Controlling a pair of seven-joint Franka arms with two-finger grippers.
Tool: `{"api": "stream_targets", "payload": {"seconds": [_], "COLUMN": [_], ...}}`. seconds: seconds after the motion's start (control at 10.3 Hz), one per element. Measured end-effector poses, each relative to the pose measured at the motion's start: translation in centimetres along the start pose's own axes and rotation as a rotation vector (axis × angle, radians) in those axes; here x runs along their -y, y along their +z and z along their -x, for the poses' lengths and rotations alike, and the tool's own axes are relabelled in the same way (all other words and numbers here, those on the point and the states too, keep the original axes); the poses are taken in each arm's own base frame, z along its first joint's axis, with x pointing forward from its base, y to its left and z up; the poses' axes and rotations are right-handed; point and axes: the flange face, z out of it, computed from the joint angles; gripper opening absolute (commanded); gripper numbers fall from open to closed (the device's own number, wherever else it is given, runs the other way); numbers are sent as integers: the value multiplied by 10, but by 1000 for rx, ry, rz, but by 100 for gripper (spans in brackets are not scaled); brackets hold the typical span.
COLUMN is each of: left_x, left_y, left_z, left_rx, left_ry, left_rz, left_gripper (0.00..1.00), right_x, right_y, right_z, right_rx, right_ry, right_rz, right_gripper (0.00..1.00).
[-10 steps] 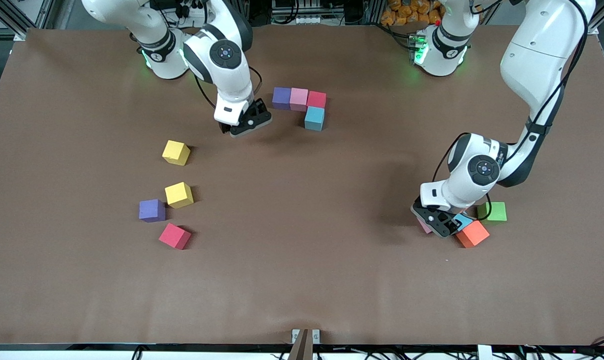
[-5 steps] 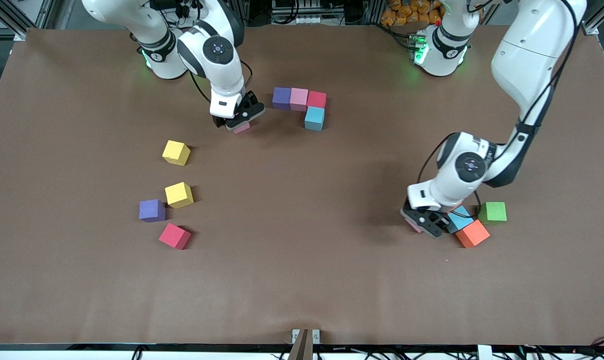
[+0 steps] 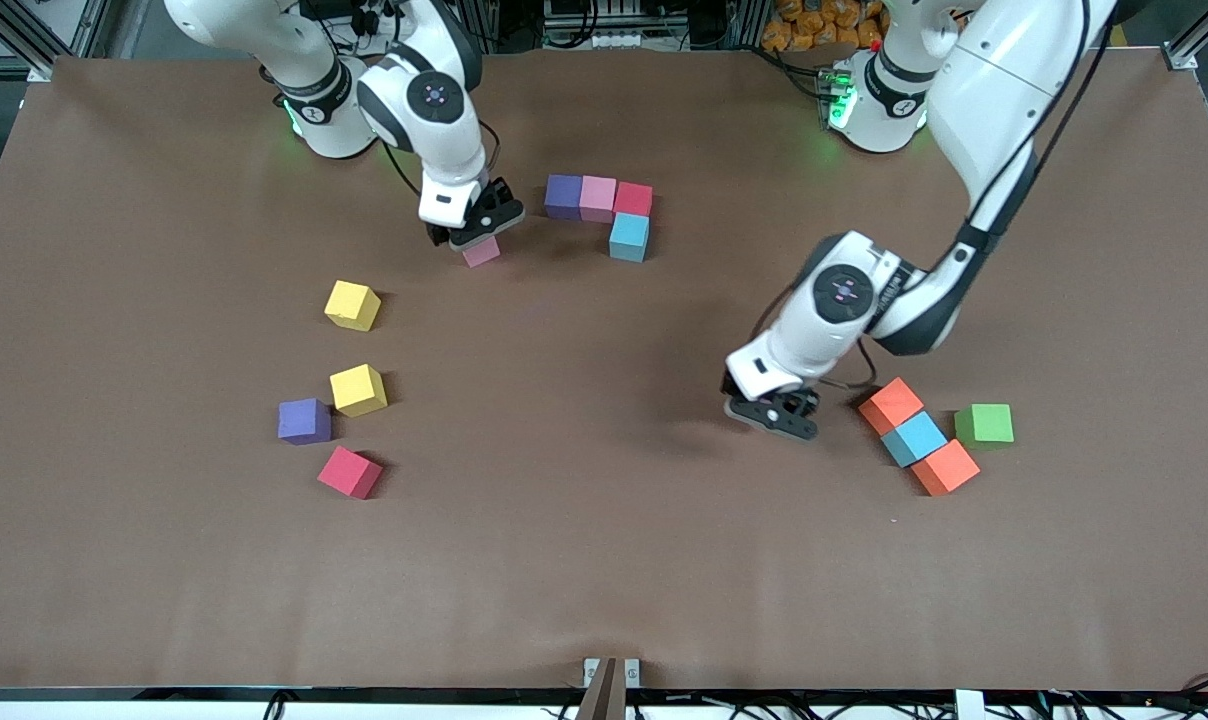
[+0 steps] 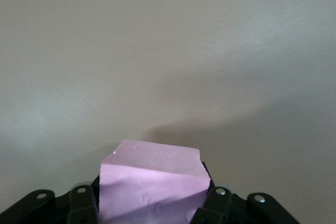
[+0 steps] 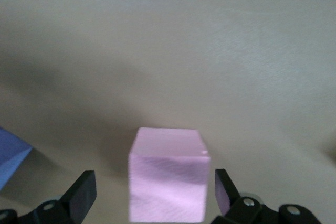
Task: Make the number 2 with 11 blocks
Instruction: 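Carry the lavender cube to the row with the left gripper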
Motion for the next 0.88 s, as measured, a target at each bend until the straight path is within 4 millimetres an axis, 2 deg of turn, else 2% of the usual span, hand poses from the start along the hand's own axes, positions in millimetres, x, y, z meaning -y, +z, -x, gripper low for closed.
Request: {"api": "stream_targets", "payload": {"seconds": [0.19, 0.49, 0.68, 0.88], "left_x": [-48, -118, -153, -179], "left_y": [-9, -6, -2, 5], "left_z": [15, 50, 72, 97], "left_rx": [37, 100, 118, 140], "left_ry": [-176, -333, -354, -332], "left_rz": [7, -16, -27, -40], "left_gripper": [11, 12, 11, 11], "right_x": [12, 10, 10, 8], "right_y": [9, 13, 13, 13], "right_z": [5, 5, 5, 4], "right_rx": [-12, -17, -17, -19], "right_ry": [7, 11, 11, 1], "right_rz": [-4, -6, -6, -6], "right_gripper": [100, 100, 100, 100]}}
